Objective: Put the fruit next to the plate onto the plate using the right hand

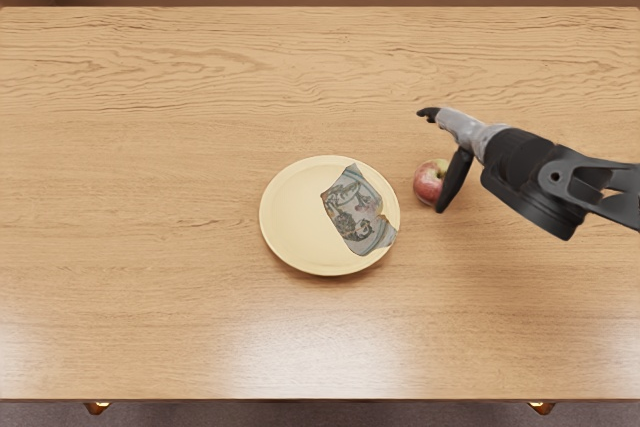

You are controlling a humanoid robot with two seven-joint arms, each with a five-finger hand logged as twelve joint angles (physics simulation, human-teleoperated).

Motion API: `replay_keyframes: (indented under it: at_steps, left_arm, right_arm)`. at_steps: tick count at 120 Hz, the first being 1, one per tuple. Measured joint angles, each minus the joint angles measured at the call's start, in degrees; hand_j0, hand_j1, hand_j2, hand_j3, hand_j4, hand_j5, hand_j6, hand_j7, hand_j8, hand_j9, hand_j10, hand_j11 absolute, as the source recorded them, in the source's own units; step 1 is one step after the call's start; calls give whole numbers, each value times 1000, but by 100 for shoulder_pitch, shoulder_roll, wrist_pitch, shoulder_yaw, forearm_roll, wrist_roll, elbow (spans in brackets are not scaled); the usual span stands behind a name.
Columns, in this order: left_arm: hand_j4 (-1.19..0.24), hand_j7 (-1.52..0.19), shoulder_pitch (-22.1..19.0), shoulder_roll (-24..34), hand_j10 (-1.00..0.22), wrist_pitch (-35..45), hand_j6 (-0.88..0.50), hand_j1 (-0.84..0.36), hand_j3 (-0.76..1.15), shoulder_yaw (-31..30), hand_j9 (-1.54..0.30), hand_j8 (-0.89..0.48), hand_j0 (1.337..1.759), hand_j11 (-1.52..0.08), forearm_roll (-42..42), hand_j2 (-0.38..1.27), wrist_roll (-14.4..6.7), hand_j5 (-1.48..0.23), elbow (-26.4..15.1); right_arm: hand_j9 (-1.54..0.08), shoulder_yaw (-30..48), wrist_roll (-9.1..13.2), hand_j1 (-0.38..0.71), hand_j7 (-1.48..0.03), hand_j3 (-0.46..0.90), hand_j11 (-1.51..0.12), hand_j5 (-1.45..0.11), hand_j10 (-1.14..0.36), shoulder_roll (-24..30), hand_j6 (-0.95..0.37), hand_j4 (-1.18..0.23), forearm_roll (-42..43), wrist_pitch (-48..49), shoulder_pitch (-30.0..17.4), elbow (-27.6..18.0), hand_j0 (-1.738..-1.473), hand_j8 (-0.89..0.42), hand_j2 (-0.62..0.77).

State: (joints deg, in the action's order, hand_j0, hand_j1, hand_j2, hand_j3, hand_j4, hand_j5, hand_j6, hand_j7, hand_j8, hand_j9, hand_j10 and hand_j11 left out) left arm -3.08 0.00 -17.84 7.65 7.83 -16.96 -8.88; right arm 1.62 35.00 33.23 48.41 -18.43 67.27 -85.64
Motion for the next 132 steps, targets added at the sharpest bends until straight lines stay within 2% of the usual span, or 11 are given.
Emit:
replay_keyframes:
  at_steps: [19,41,60,63,71,80,102,113,132]
  left_arm:
    - [-11,-14,0,0,-11,0,-11,336,0,0,-14,-11,1658,-14,0,2,0,-14,0]
    - [-11,-14,0,0,-11,0,-11,336,0,0,-14,-11,1658,-14,0,2,0,-14,0]
    - [-11,-14,0,0,-11,0,-11,336,0,0,-14,-11,1658,-14,0,2,0,-14,0]
    - [-11,-14,0,0,-11,0,-11,336,0,1,-14,-11,1658,-14,0,2,0,-14,0]
    - [-11,-14,0,0,-11,0,-11,336,0,1,-14,-11,1658,-14,1,2,0,-14,0]
    - [-11,-14,0,0,-11,0,-11,336,0,1,-14,-11,1658,-14,1,2,0,-14,0]
    - [-11,-14,0,0,-11,0,-11,336,0,0,-14,-11,1658,-14,0,2,-1,-14,0]
    - [-11,-14,0,0,-11,0,-11,336,0,1,-14,-11,1658,-14,0,2,0,-14,0]
    - [-11,-15,0,0,-11,0,-11,335,0,1,-15,-11,1658,-15,0,2,0,-15,0]
  right_arm:
    - [-175,4,0,-190,-174,0,-175,-175,-136,-56,-138,-137,16,-181,-198,132,-1658,-137,-25]
    - [-282,35,0,-91,-281,0,-281,-282,-218,-401,-220,-219,25,-452,-246,414,-1658,-219,-41]
    - [-327,26,-4,-62,-321,0,-328,-326,-244,-499,-250,-245,29,-709,-293,507,-1658,-245,-20]
    - [-339,25,-8,-62,-324,0,-341,-337,-241,-505,-253,-242,31,-721,-324,527,-1657,-242,-80]
    - [-357,22,-11,-60,-333,0,-360,-354,-241,-512,-260,-243,32,-746,-388,563,-1657,-243,-20]
    - [-379,18,-7,-52,-357,0,-381,-376,-261,-517,-278,-263,26,-765,-425,587,-1657,-263,-41]
    - [-532,17,-2,96,-519,0,-533,-531,-391,-526,-401,-391,8,-780,-455,606,-1657,-386,-65]
    - [-610,20,-1,130,-595,0,-613,-607,-396,-527,-455,-451,6,-780,-458,603,-1656,-344,-3]
    - [-775,26,0,162,-764,0,-784,-768,-372,-528,-422,-586,3,-774,-459,588,-1654,-311,142]
